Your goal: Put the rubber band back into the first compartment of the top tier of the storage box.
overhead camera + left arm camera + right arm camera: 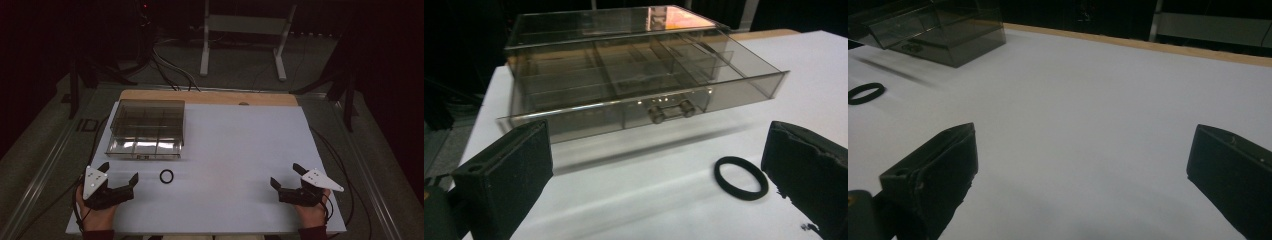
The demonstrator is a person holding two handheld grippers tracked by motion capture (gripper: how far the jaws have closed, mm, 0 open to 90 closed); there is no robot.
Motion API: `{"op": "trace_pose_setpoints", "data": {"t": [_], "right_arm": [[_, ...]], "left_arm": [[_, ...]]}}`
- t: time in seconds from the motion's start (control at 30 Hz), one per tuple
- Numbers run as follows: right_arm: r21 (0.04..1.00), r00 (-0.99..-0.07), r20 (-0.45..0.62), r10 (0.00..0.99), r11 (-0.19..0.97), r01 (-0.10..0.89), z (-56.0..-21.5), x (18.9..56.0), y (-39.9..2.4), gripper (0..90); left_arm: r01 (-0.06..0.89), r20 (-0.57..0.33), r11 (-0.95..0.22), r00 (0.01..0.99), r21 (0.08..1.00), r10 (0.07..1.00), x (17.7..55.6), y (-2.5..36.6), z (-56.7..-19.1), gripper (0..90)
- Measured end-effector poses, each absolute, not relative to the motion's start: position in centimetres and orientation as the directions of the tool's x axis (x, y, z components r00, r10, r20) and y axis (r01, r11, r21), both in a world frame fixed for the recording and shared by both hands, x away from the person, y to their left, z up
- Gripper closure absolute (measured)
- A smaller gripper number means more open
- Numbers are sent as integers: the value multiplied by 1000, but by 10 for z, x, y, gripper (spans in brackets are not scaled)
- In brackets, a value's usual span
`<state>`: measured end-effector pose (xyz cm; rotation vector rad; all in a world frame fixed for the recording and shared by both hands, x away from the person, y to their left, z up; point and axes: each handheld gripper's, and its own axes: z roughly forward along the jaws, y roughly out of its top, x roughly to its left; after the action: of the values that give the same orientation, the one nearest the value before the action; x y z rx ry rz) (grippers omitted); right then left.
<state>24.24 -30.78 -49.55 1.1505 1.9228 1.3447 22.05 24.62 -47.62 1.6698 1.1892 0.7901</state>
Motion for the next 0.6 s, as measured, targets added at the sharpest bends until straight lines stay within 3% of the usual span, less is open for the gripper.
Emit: {"op": "trace_pose_setpoints", "data": {"t": [0.6], "right_arm": [[928, -489, 46, 871, 144, 344, -496, 242, -307, 5]], "left_arm": [[381, 18, -182, 396, 906, 918, 239, 217, -481, 10]]}}
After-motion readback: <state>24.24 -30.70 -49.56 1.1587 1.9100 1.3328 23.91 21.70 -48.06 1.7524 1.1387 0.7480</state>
